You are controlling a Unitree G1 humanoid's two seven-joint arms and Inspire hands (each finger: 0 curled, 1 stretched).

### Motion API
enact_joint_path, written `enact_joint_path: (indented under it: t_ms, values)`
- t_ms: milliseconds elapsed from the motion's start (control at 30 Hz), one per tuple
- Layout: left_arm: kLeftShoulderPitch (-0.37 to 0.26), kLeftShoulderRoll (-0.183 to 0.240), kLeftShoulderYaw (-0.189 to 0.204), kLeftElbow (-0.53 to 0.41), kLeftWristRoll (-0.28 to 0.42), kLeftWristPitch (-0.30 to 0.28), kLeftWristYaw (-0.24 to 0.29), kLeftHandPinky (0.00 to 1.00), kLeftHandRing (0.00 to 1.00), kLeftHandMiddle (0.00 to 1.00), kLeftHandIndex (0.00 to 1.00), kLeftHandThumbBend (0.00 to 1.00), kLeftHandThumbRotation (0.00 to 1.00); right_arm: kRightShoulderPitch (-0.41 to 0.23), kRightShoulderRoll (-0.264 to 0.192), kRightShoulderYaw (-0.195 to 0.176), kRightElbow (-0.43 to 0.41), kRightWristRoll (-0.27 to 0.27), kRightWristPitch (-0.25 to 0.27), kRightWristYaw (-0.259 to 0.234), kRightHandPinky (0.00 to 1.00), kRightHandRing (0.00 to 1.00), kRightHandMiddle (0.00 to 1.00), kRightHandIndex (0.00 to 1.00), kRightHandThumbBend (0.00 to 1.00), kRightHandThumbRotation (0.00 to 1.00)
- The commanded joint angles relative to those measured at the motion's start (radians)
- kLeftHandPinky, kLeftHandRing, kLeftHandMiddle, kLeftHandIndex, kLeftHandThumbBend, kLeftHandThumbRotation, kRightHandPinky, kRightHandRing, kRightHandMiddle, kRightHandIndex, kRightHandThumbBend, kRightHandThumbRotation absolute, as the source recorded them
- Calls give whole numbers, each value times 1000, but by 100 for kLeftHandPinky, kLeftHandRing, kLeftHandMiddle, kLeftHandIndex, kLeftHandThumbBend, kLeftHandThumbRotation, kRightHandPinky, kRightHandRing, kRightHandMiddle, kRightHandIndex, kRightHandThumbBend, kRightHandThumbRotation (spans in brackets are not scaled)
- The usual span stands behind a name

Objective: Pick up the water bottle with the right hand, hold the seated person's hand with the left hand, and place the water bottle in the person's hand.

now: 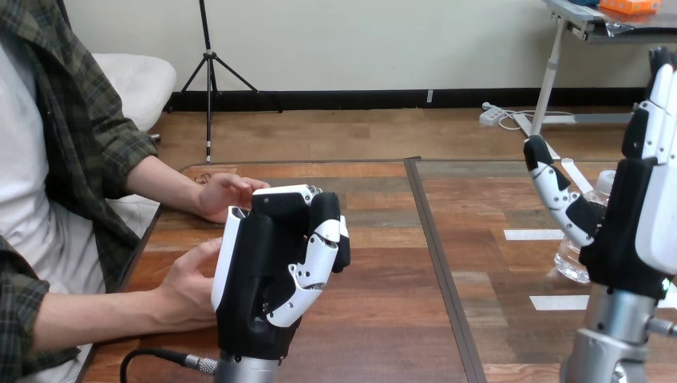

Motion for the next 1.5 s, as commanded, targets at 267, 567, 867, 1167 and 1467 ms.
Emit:
enact_joint_path:
  t_ms: [267, 567, 867, 1167, 1467]
  values:
    - [-59, -44, 16, 17, -4, -21, -6, 5, 9, 18, 25, 5, 0, -29, -58, 34, -157, -84, 215, 97, 100, 100, 100, 90, 53, 43]
    - [-56, -48, 19, 17, 8, -23, 1, 5, 9, 18, 25, 4, 0, -26, -76, 55, -217, -124, 313, 140, 100, 100, 95, 82, 61, 25]
    - [-51, -51, 12, 14, -17, -16, -8, 5, 9, 18, 25, 5, 0, -20, -82, 75, -270, -148, 387, 199, 100, 98, 91, 76, 68, 14]
    - [-47, -50, 10, 11, -14, -16, -9, 5, 9, 18, 25, 5, 0, -22, -95, 86, -283, -161, 427, 235, 100, 94, 87, 72, 74, 7]
    - [-47, -50, 11, 15, -13, -24, -11, 5, 9, 18, 26, 3, 0, -27, -106, 89, -280, -147, 454, 267, 96, 90, 84, 71, 79, 3]
